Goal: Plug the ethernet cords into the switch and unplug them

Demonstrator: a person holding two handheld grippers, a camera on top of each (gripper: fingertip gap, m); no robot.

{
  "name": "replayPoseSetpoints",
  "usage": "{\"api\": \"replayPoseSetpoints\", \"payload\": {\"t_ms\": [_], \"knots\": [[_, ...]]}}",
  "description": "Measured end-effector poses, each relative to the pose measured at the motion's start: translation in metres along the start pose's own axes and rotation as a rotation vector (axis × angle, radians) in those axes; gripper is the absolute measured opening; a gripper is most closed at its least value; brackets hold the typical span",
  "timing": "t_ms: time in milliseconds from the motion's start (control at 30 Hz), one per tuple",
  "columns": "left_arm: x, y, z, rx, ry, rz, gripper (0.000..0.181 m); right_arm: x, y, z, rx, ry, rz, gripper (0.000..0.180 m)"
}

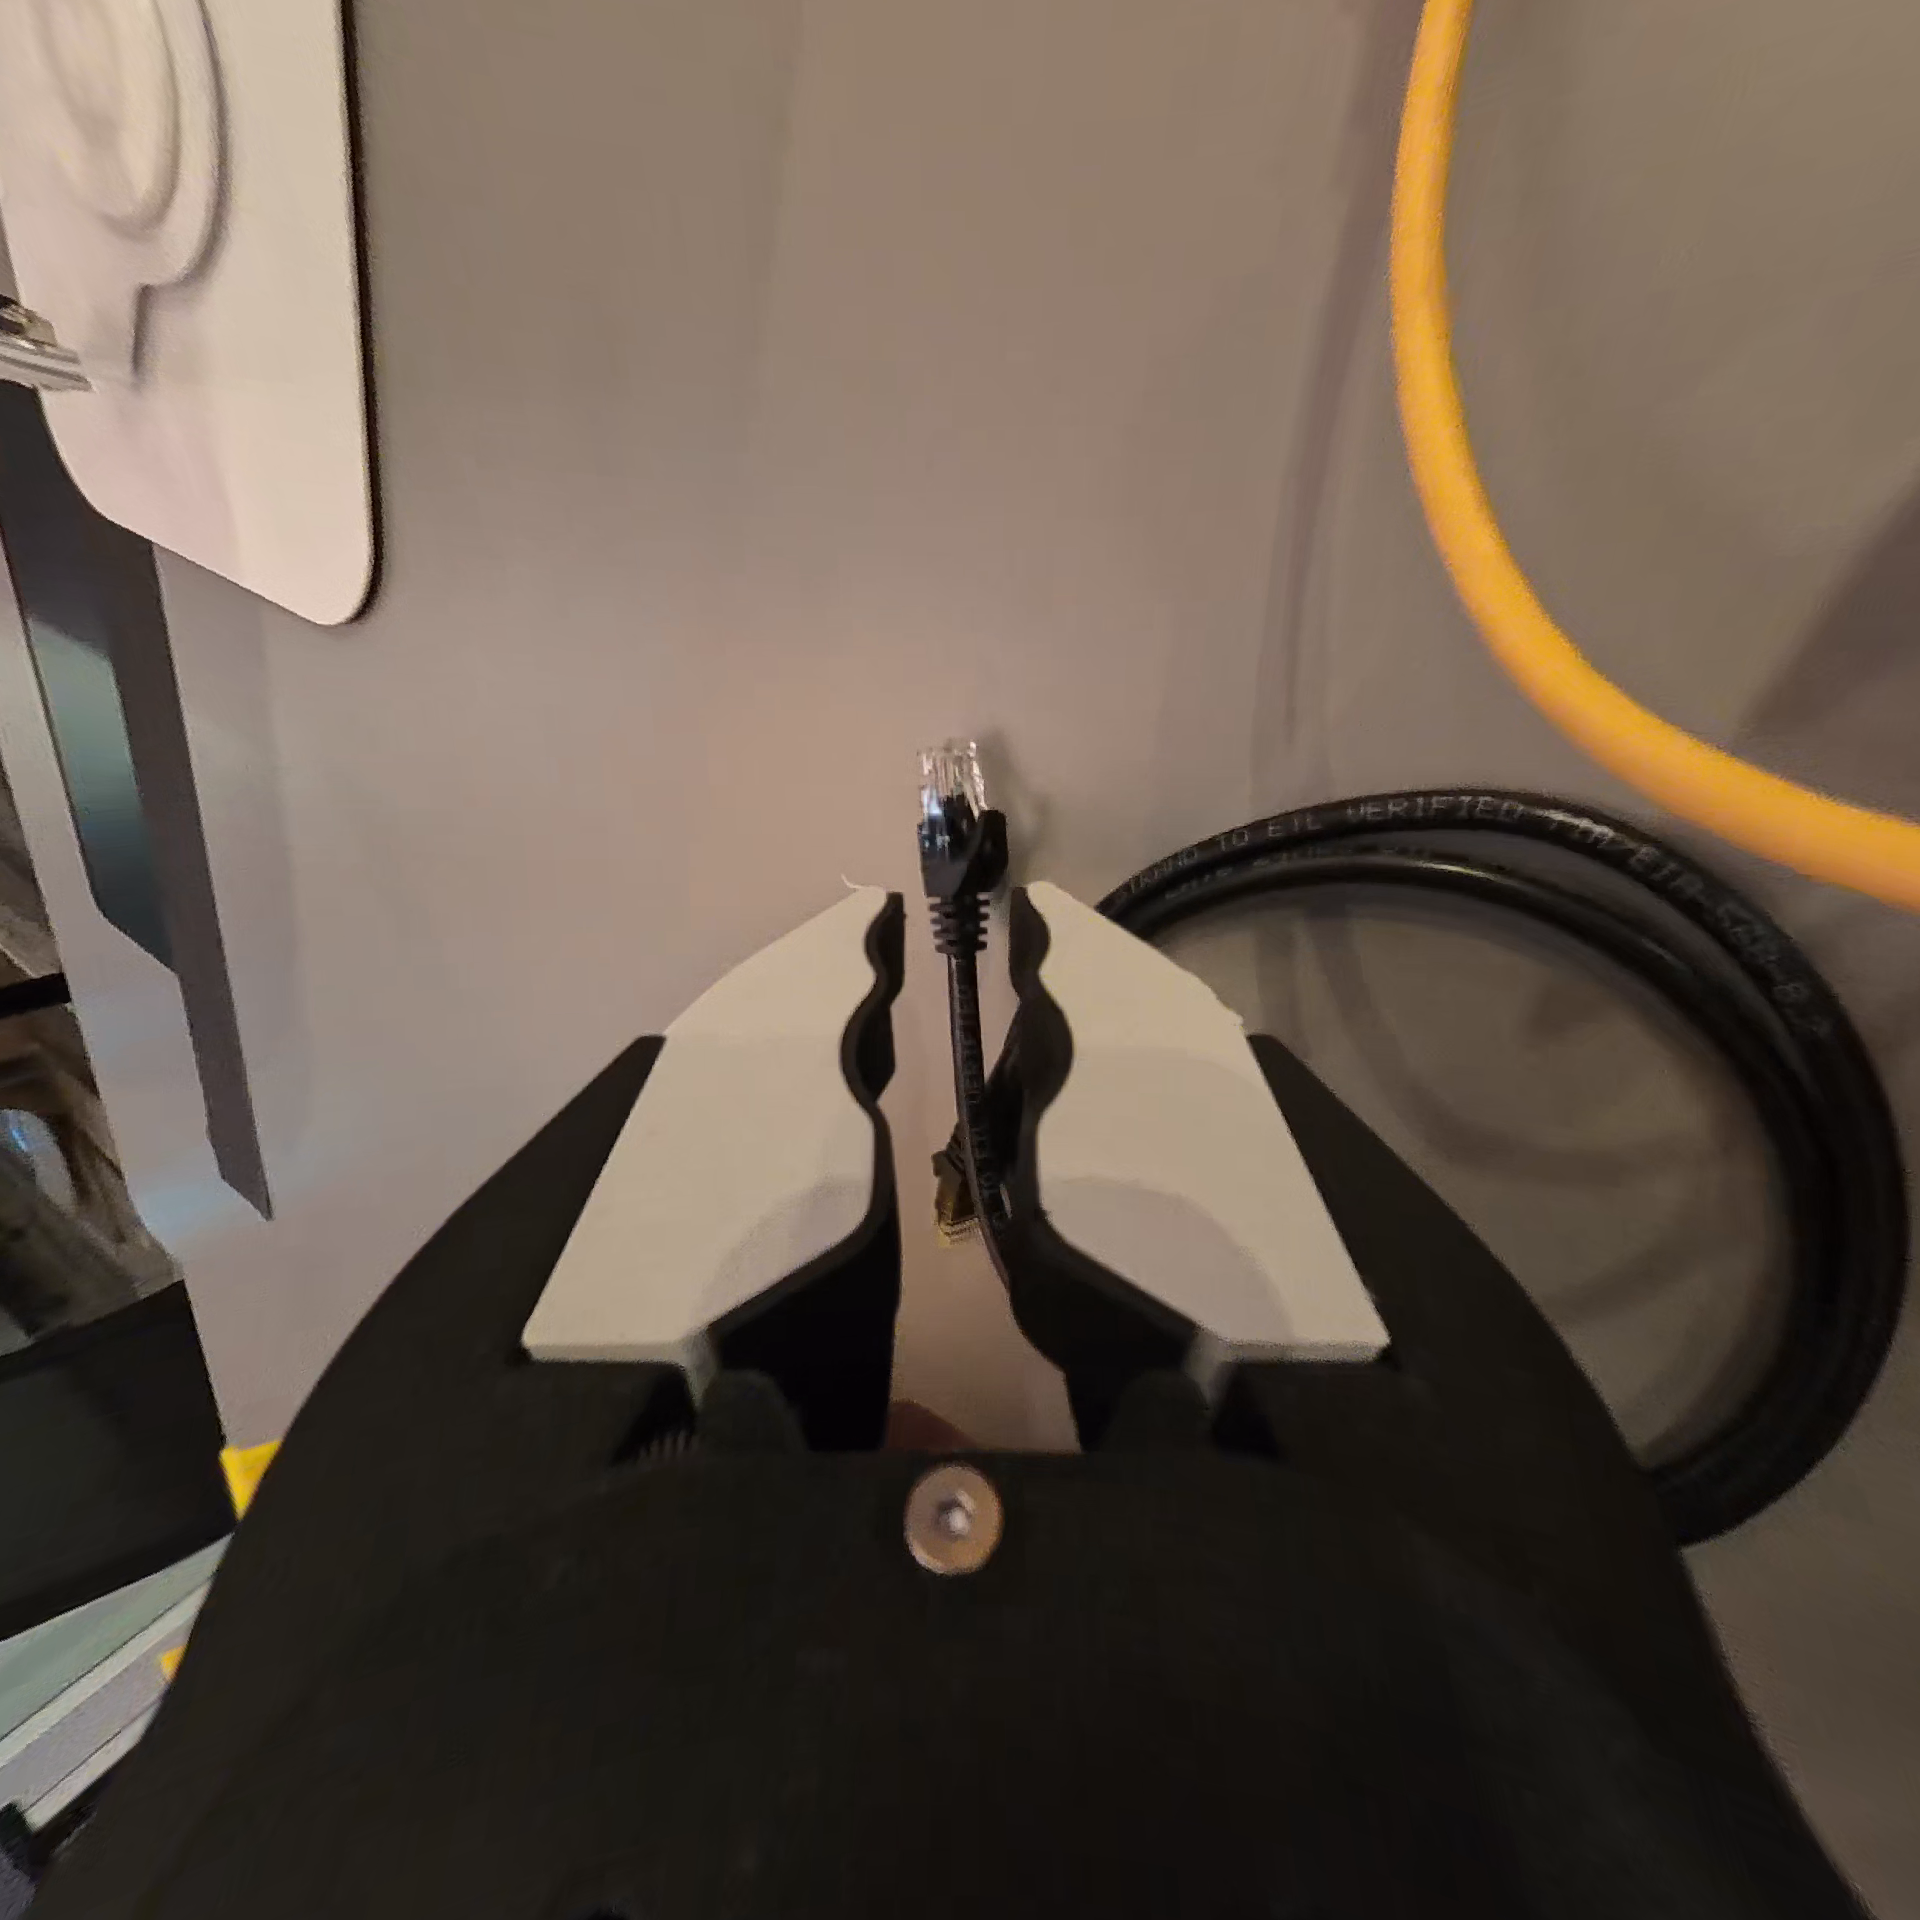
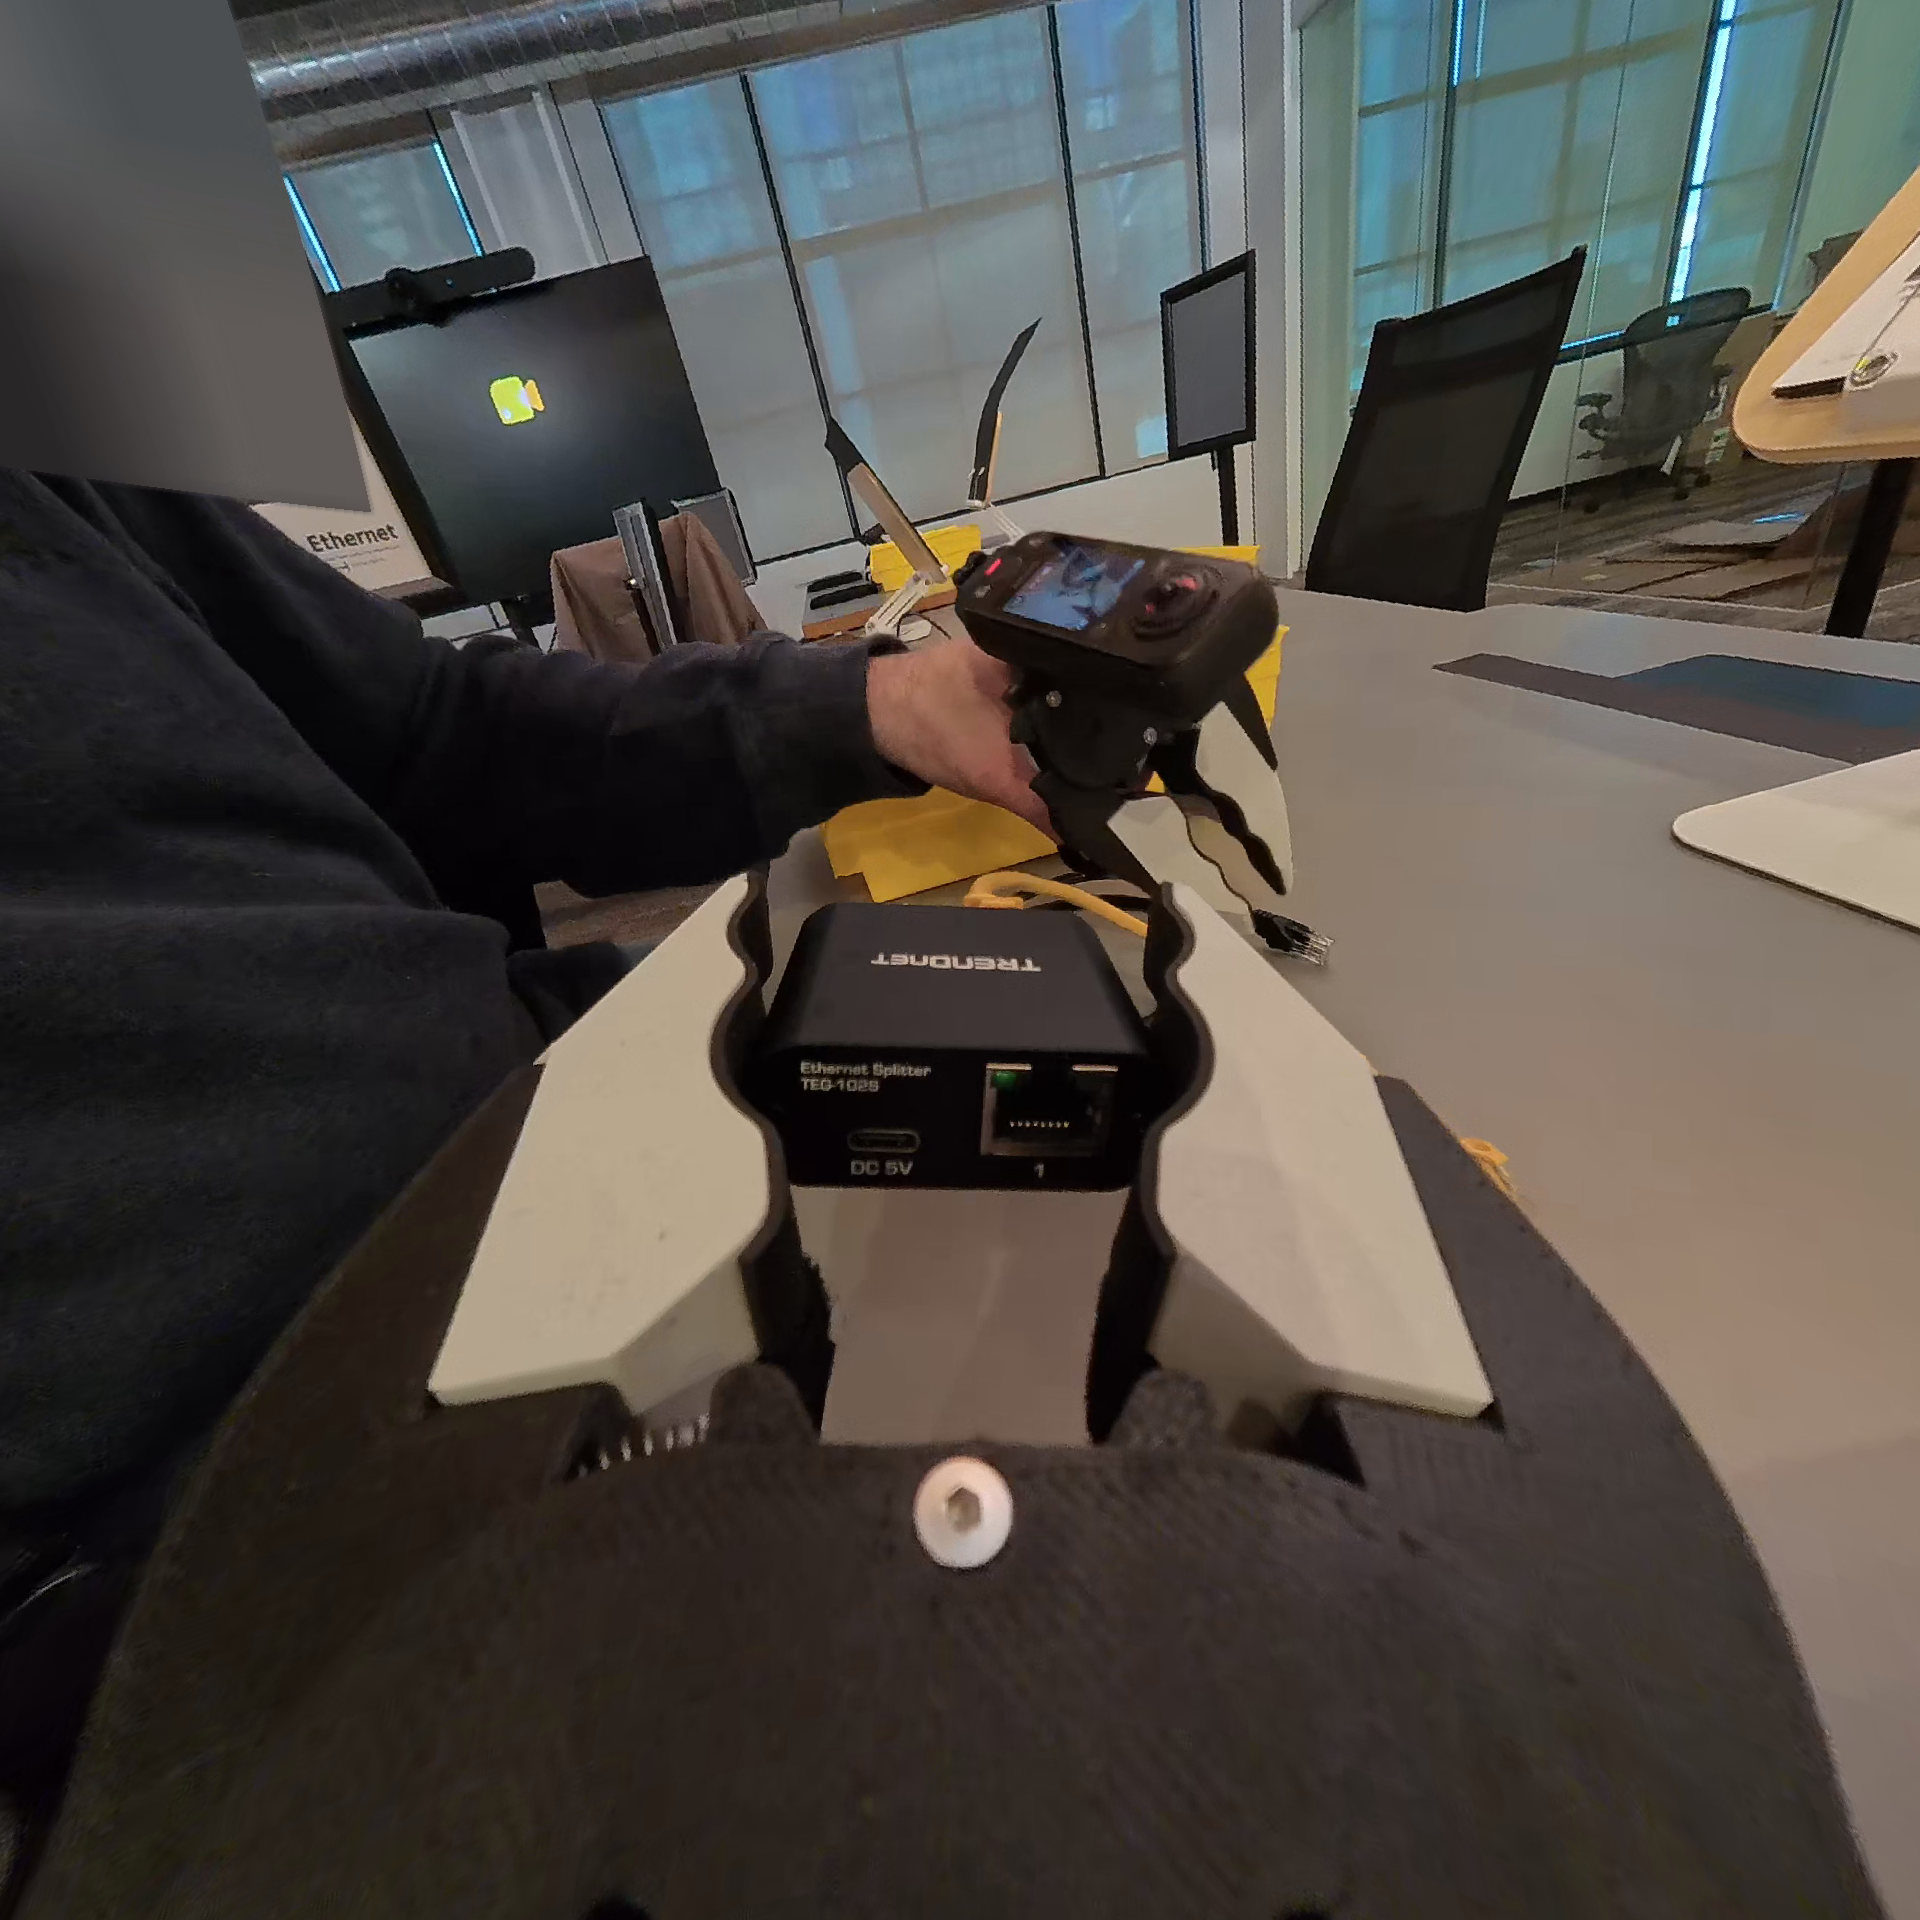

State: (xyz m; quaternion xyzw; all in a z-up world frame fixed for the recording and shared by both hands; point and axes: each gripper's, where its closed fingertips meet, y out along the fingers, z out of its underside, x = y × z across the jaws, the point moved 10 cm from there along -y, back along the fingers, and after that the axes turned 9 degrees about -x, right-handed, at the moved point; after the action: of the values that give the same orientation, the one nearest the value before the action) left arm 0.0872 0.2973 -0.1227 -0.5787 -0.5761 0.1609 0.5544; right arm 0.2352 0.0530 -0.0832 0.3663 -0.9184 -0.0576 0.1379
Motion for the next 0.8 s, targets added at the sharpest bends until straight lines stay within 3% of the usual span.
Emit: {"api": "replayPoseSetpoints", "payload": {"t_ms": [133, 400, 567, 800], "knots": [[-0.003, 0.014, 0.006, 0.091, 0.039, 0.006, 0.015, 0.001, -0.002, 0.0, -0.001, 0.0, 0.002, 0.072], [0.001, 0.019, 0.004, 0.07, 0.064, 0.006, 0.012, 0.0, -0.004, 0.001, -0.014, 0.0, 0.008, 0.072], [0.01, 0.012, 0.009, -0.007, -0.106, 0.117, 0.011, 0.0, -0.003, 0.002, 0.007, -0.019, 0.024, 0.072], [0.031, -0.032, 0.002, -0.203, -0.281, 0.35, 0.011, -0.004, -0.002, 0.004, 0.022, -0.027, 0.039, 0.072]]}}
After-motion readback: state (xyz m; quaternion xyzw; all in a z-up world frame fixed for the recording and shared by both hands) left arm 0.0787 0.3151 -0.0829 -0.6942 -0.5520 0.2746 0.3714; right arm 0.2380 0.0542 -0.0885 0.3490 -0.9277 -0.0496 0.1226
